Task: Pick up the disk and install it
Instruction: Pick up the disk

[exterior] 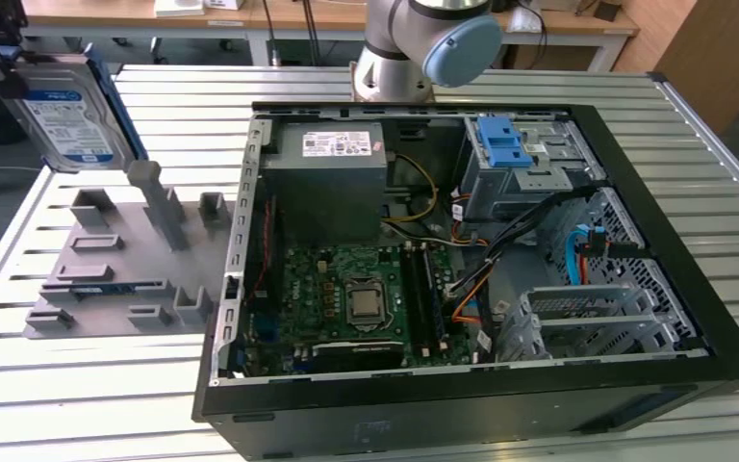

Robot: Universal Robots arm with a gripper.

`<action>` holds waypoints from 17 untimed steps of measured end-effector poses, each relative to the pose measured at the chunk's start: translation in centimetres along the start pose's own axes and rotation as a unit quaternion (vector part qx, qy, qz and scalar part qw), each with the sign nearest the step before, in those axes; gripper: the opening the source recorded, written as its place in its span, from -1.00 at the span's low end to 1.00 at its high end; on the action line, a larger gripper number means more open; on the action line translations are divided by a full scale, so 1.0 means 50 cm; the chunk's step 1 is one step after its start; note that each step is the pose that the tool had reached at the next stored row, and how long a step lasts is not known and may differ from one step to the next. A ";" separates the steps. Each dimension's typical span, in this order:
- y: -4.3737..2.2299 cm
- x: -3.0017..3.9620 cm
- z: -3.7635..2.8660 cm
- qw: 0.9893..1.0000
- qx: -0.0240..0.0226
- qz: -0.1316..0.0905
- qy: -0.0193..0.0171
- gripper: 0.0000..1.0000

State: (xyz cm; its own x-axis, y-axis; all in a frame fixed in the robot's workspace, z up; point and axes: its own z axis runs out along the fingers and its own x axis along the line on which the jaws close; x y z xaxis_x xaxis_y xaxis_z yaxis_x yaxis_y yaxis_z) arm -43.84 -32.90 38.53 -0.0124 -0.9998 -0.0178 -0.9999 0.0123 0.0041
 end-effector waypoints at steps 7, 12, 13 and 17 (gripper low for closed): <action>0.000 0.000 -0.007 1.000 0.000 0.000 0.000 -0.27; 0.000 0.000 -0.011 1.000 0.000 0.000 0.000 -0.27; 0.000 0.000 -0.012 1.000 0.000 0.000 0.000 -0.27; 0.000 0.000 -0.014 1.000 0.000 0.000 0.000 -0.27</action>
State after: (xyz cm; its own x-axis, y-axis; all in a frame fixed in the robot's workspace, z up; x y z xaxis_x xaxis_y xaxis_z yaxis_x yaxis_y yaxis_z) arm -43.84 -32.89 39.26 -0.0125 -0.9998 -0.0178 -0.9999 0.0124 0.0040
